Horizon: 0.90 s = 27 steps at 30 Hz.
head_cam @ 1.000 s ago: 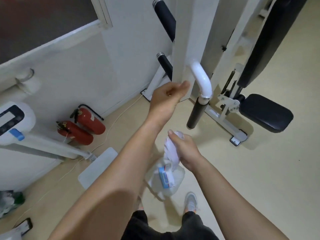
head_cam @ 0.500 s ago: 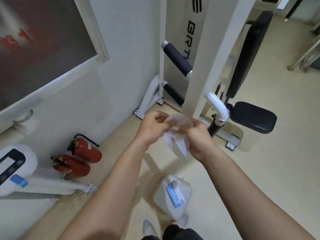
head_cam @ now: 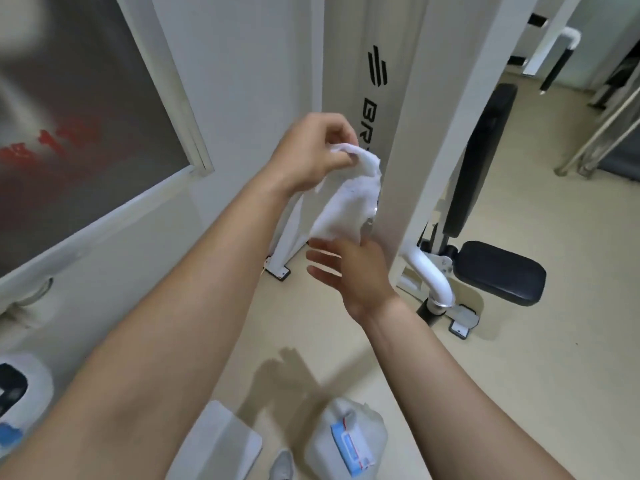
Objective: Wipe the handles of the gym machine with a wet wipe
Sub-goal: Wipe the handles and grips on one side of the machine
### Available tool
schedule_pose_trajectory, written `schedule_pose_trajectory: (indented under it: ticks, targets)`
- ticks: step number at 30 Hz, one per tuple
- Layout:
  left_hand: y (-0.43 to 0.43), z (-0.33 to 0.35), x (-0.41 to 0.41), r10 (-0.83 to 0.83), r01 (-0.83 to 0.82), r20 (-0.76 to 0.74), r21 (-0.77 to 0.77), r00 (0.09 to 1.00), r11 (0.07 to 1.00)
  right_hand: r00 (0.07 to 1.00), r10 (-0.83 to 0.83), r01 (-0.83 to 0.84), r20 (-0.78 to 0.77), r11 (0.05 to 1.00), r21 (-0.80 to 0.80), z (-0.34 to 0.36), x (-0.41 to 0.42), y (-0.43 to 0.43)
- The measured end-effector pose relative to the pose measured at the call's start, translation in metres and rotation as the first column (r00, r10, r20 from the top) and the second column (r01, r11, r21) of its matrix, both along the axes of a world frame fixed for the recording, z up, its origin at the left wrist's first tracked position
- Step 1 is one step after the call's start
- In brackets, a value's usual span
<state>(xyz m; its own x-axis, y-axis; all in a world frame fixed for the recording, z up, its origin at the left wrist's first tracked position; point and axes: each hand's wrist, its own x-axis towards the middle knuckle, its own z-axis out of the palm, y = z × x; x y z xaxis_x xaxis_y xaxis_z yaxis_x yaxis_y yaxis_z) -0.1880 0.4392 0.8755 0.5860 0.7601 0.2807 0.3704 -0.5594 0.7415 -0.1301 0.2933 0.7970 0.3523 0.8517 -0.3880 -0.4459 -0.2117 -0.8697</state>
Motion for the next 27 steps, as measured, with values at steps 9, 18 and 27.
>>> schedule_pose_trajectory:
  ticks: [9,18,27]
  targets:
    - [0.050,-0.012,0.067,-0.306,0.416,-0.601,0.049,0.738,0.908,0.982,0.058,-0.032,0.182,0.990,-0.140,0.016,-0.007,-0.016]
    - [0.037,-0.029,0.037,-0.273,0.404,-0.410,0.277,0.870,0.872,0.365,-0.526,0.414,0.768,0.831,0.372,0.005,0.006,-0.059]
    - [0.022,-0.046,0.021,-0.180,0.656,-0.704,0.495,0.687,0.569,0.306,-0.398,0.539,0.865,0.821,0.187,0.017,0.007,-0.006]
